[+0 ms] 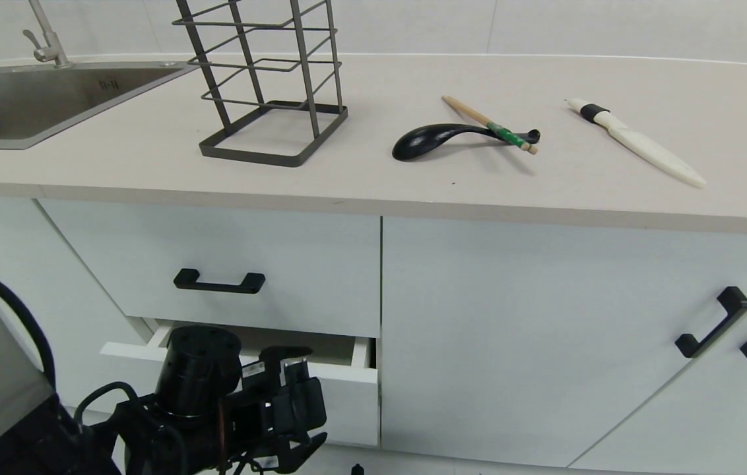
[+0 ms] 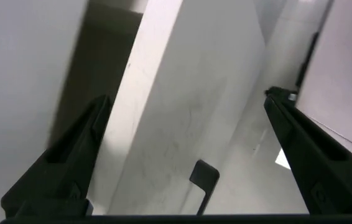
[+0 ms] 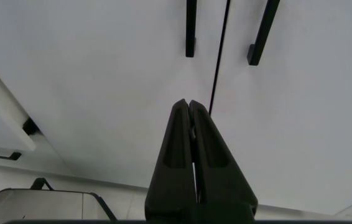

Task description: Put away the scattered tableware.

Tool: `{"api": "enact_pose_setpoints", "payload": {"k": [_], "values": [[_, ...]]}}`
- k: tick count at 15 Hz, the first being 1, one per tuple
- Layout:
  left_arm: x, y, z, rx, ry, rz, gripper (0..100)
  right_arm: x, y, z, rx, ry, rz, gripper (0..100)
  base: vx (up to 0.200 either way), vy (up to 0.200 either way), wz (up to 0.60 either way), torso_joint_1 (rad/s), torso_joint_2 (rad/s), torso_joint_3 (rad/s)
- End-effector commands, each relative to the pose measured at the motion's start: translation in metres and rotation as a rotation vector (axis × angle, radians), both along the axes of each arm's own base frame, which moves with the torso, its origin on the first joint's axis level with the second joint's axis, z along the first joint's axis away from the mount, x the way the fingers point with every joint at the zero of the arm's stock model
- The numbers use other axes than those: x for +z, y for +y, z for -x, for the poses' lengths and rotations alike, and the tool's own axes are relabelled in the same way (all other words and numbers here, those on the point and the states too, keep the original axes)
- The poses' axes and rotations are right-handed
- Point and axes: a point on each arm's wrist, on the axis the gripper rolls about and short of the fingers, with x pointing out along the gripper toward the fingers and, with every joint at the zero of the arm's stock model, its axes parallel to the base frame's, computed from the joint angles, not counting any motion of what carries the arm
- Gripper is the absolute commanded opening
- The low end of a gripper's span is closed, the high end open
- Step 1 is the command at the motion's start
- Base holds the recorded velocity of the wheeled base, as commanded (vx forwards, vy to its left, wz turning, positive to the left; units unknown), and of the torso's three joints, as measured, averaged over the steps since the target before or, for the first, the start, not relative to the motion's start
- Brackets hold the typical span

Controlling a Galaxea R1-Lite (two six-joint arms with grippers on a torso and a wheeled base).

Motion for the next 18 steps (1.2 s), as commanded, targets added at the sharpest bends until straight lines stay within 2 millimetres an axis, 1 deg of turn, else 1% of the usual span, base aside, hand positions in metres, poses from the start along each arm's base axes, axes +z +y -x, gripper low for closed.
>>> {"api": "enact_pose_setpoints", "payload": {"k": [1, 2, 4, 7, 11, 12, 13, 14, 15, 16, 18], "values": [[0.011, 0.006, 0.034, -0.127, 0.042, 0.025, 100, 0.0, 0.0, 0.0, 0.001, 0.001, 0.0, 0, 0.0, 0.0, 0.0, 0.0, 0.0, 0.0], [0.016, 0.012, 0.054, -0.176, 0.067, 0.018, 100, 0.0, 0.0, 0.0, 0.001, 0.001, 0.0, 0, 0.0, 0.0, 0.0, 0.0, 0.0, 0.0], [0.022, 0.021, 0.069, -0.198, 0.077, 0.012, 100, 0.0, 0.0, 0.0, 0.001, 0.001, 0.0, 0, 0.0, 0.0, 0.0, 0.0, 0.0, 0.0], [0.025, 0.032, 0.081, -0.2, 0.09, -0.002, 100, 0.0, 0.0, 0.0, 0.001, 0.001, 0.0, 0, 0.0, 0.0, 0.0, 0.0, 0.0, 0.0], [0.025, 0.034, 0.091, -0.236, 0.086, -0.004, 100, 0.0, 0.0, 0.0, 0.001, 0.001, 0.0, 0, 0.0, 0.0, 0.0, 0.0, 0.0, 0.0], [0.023, 0.038, 0.099, -0.265, 0.08, -0.011, 100, 0.0, 0.0, 0.0, 0.001, 0.001, 0.0, 0, 0.0, 0.0, 0.0, 0.0, 0.0, 0.0], [0.025, 0.043, 0.108, -0.298, 0.051, -0.004, 100, 0.0, 0.0, 0.0, 0.001, 0.001, 0.0, 0, 0.0, 0.0, 0.0, 0.0, 0.0, 0.0], [0.028, 0.045, 0.112, -0.306, 0.032, 0.009, 100, 0.0, 0.0, 0.0, 0.001, 0.001, 0.0, 0, 0.0, 0.0, 0.0, 0.0, 0.0, 0.0], [0.045, 0.054, 0.119, -0.295, -0.067, 0.105, 100, 0.0, 0.0, 0.0, 0.001, 0.001, 0.0, 0, 0.0, 0.0, 0.0, 0.0, 0.0, 0.0], [0.057, 0.059, 0.123, -0.275, -0.115, 0.171, 100, 0.0, 0.0, 0.0, 0.001, 0.001, 0.0, 0, 0.0, 0.0, 0.0, 0.0, 0.0, 0.0], [0.09, 0.076, 0.137, -0.201, -0.173, 0.382, 100, 0.0, 0.0, 0.0, -0.001, 0.001, 0.0, 0, 0.0, 0.0, 0.0, 0.0, 0.0, 0.0]]}}
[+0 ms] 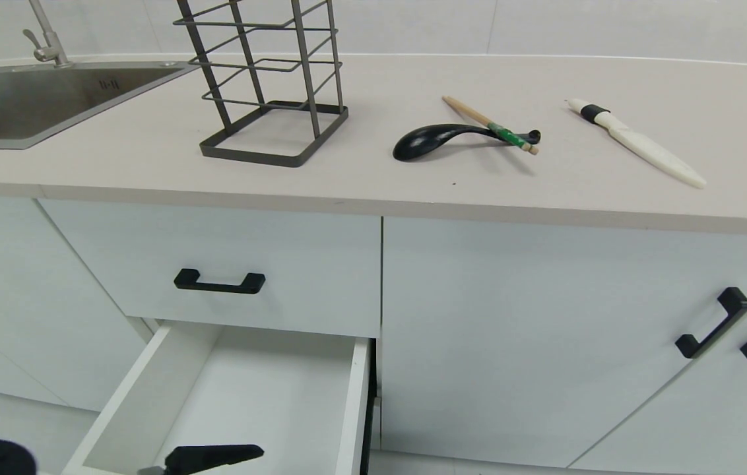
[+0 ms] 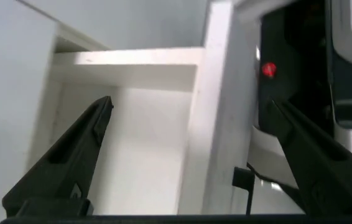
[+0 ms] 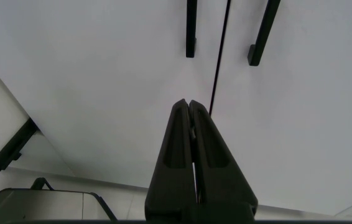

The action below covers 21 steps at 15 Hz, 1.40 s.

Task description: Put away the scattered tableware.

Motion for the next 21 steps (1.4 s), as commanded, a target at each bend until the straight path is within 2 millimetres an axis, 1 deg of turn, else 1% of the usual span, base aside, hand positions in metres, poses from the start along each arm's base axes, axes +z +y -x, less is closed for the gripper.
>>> {"api": "enact_pose_setpoints", "payload": {"k": [1, 2, 3, 4, 5, 6, 7, 8, 10, 11, 12, 13, 14, 16, 17, 18, 19, 20, 21], "values": [[0.059, 0.03, 0.026, 0.091, -0.119, 0.317, 100, 0.0, 0.0, 0.0, 0.001, 0.001, 0.0, 0, 0.0, 0.0, 0.0, 0.0, 0.0, 0.0], [0.082, 0.039, 0.032, 0.14, -0.117, 0.364, 100, 0.0, 0.0, 0.0, 0.0, 0.001, 0.0, 0, 0.0, 0.0, 0.0, 0.0, 0.0, 0.0], [0.094, 0.044, 0.036, 0.164, -0.096, 0.385, 100, 0.0, 0.0, 0.0, 0.0, 0.001, 0.0, 0, 0.0, 0.0, 0.0, 0.0, 0.0, 0.0], [0.119, 0.056, 0.046, 0.237, -0.031, 0.462, 100, 0.0, 0.0, 0.0, 0.0, 0.001, 0.0, 0, 0.0, 0.0, 0.0, 0.0, 0.0, 0.0], [0.132, 0.062, 0.049, 0.336, 0.075, 0.567, 100, 0.0, 0.0, 0.0, 0.0, 0.001, 0.0, 0, 0.0, 0.0, 0.0, 0.0, 0.0, 0.0], [0.138, 0.064, 0.048, 0.436, 0.221, 0.696, 100, 0.0, 0.0, 0.0, 0.0, 0.001, 0.0, 0, 0.0, 0.0, 0.0, 0.0, 0.0, 0.0], [0.139, 0.064, 0.046, 0.512, 0.351, 0.797, 100, 0.0, 0.0, 0.0, 0.0, 0.001, 0.0, 0, 0.0, 0.0, 0.0, 0.0, 0.0, 0.0], [0.137, 0.061, 0.039, 0.59, 0.479, 0.867, 100, 0.0, 0.0, 0.0, 0.0, 0.001, 0.0, 0, 0.0, 0.0, 0.0, 0.0, 0.0, 0.0], [0.131, 0.059, 0.028, 0.708, 0.608, 0.934, 100, 0.0, 0.0, 0.0, 0.0, 0.001, 0.0, 0, 0.0, 0.0, 0.0, 0.0, 0.0, 0.0], [0.121, 0.059, 0.023, 0.768, 0.631, 0.929, 100, 0.0, 0.0, 0.0, 0.0, 0.001, 0.0, 0, 0.0, 0.0, 0.0, 0.0, 0.0, 0.0], [0.119, 0.059, 0.023, 0.777, 0.631, 0.926, 100, 0.0, 0.0, 0.0, 0.0, 0.001, 0.0, 0, 0.0, 0.0, 0.0, 0.0, 0.0, 0.0], [0.097, 0.064, 0.027, 0.803, 0.566, 0.881, 100, 0.0, 0.0, 0.0, 0.0, 0.001, 0.0, 0, 0.0, 0.0, 0.0, 0.0, 0.0, 0.0], [0.089, 0.068, 0.037, 0.754, 0.469, 0.886, 100, 0.0, 0.0, 0.0, 0.0, 0.001, 0.0, 0, 0.0, 0.0, 0.0, 0.0, 0.0, 0.0], [0.078, 0.077, 0.055, 0.71, 0.308, 0.933, 100, 0.0, 0.0, 0.0, 0.0, 0.001, 0.0, 0, 0.0, 0.0, 0.0, 0.0, 0.0, 0.0], [0.071, 0.082, 0.065, 0.769, 0.208, 0.963, 100, 0.0, 0.0, 0.0, 0.0, 0.001, 0.0, 0, 0.0, 0.0, 0.0, 0.0, 0.0, 0.0], [0.073, 0.085, 0.07, 0.815, 0.146, 1.0, 100, 0.0, 0.0, 0.0, 0.0, 0.001, 0.0, 0, 0.0, 0.0, 0.0, 0.0, 0.0, 0.0], [0.074, 0.086, 0.072, 0.854, 0.111, 1.018, 100, 0.0, 0.0, 0.0, 0.0, 0.001, 0.0, 0, 0.0, 0.0, 0.0, 0.0, 0.0, 0.0], [0.069, 0.086, 0.074, 0.904, 0.079, 1.025, 100, 0.0, 0.0, 0.0, 0.0, 0.001, 0.0, 0, 0.0, 0.0, 0.0, 0.0, 0.0, 0.0], [0.06, 0.087, 0.077, 0.932, 0.062, 1.025, 100, 0.0, 0.0, 0.0, 0.0, 0.001, 0.0, 0, 0.0, 0.0, 0.0, 0.0, 0.0, 0.0]]}}
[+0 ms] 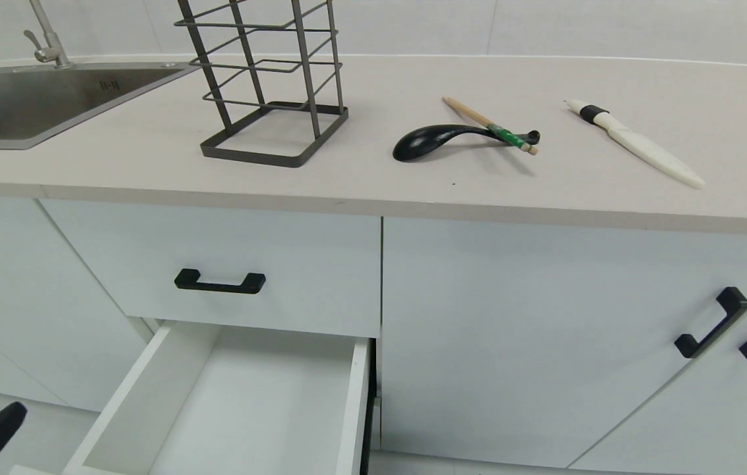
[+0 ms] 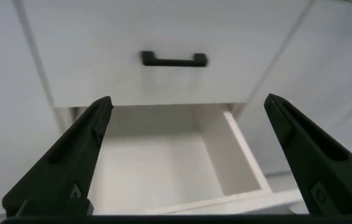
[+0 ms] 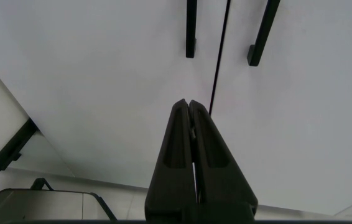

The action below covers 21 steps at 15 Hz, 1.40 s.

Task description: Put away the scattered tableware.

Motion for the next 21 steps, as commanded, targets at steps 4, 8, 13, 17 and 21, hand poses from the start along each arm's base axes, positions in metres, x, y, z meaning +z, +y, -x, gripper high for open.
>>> {"api": "enact_pose_setpoints", "payload": {"k": [4, 8, 13, 17, 21], "values": [[-0.065, 0.003, 0.025, 0.169, -0.043, -0.079, 100, 0.0, 0.0, 0.0, 0.001, 0.001, 0.0, 0, 0.0, 0.0, 0.0, 0.0, 0.0, 0.0], [-0.089, 0.004, 0.039, 0.282, 0.028, -0.119, 100, 0.0, 0.0, 0.0, 0.001, 0.001, 0.0, 0, 0.0, 0.0, 0.0, 0.0, 0.0, 0.0], [-0.096, 0.005, 0.036, 0.298, 0.02, -0.144, 100, 0.0, 0.0, 0.0, 0.001, 0.001, 0.0, 0, 0.0, 0.0, 0.0, 0.0, 0.0, 0.0], [-0.096, 0.005, 0.036, 0.284, 0.02, -0.14, 100, 0.0, 0.0, 0.0, -0.001, 0.001, 0.0, 0, 0.0, 0.0, 0.45, 0.002, 0.0, 0.002], [-0.096, 0.005, 0.036, 0.285, 0.02, -0.138, 100, 0.0, 0.0, 0.0, -0.001, 0.001, 0.0, 0, 0.0, 0.0, 0.0, 0.0, 0.0, 0.0]]}}
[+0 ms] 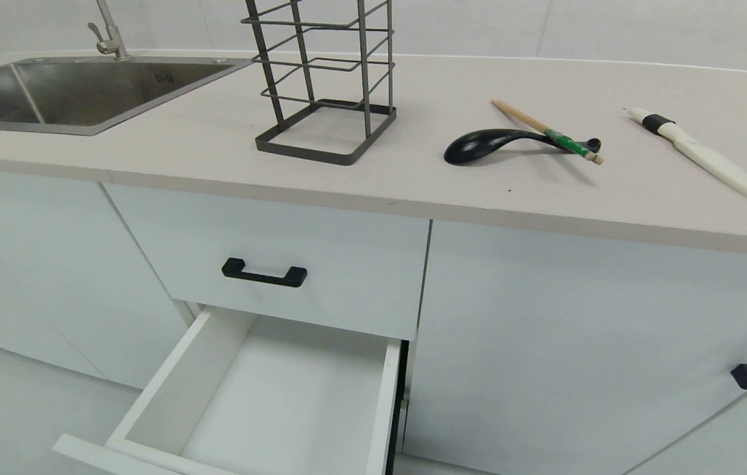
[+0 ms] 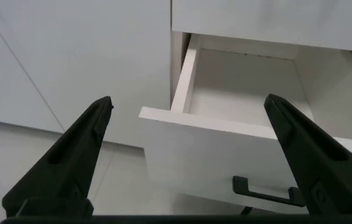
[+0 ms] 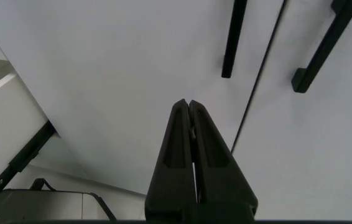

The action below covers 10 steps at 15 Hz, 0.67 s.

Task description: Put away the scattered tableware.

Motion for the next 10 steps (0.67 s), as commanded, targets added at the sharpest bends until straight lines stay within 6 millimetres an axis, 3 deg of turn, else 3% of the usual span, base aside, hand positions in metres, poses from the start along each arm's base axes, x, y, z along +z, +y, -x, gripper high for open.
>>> {"api": "enact_pose_setpoints", "payload": {"k": [1, 3, 7, 10], "values": [[-0.0001, 0.0, -0.0001, 0.001, 0.002, 0.001, 100, 0.0, 0.0, -0.0001, 0.001, 0.001, 0.0, 0, 0.0, 0.0, 0.0, 0.0, 0.0, 0.0], [-0.0001, 0.0, -0.0001, 0.001, 0.002, 0.002, 100, 0.0, 0.0, -0.0001, 0.0, 0.0, 0.002, 0, 0.0, 0.0, 0.0, 0.065, -0.09, -0.018], [-0.0001, 0.0, -0.0001, 0.001, 0.002, 0.002, 100, 0.0, -0.0001, -0.0001, 0.001, 0.0, 0.002, 0, 0.0, 0.0, 0.0, 0.227, -0.09, -0.111], [-0.0001, 0.0, -0.0001, 0.001, 0.002, 0.001, 100, 0.0, -0.0001, -0.0001, 0.001, 0.0, 0.002, 0, 0.0, 0.0, 0.0, 0.229, -0.55, -0.237]]}}
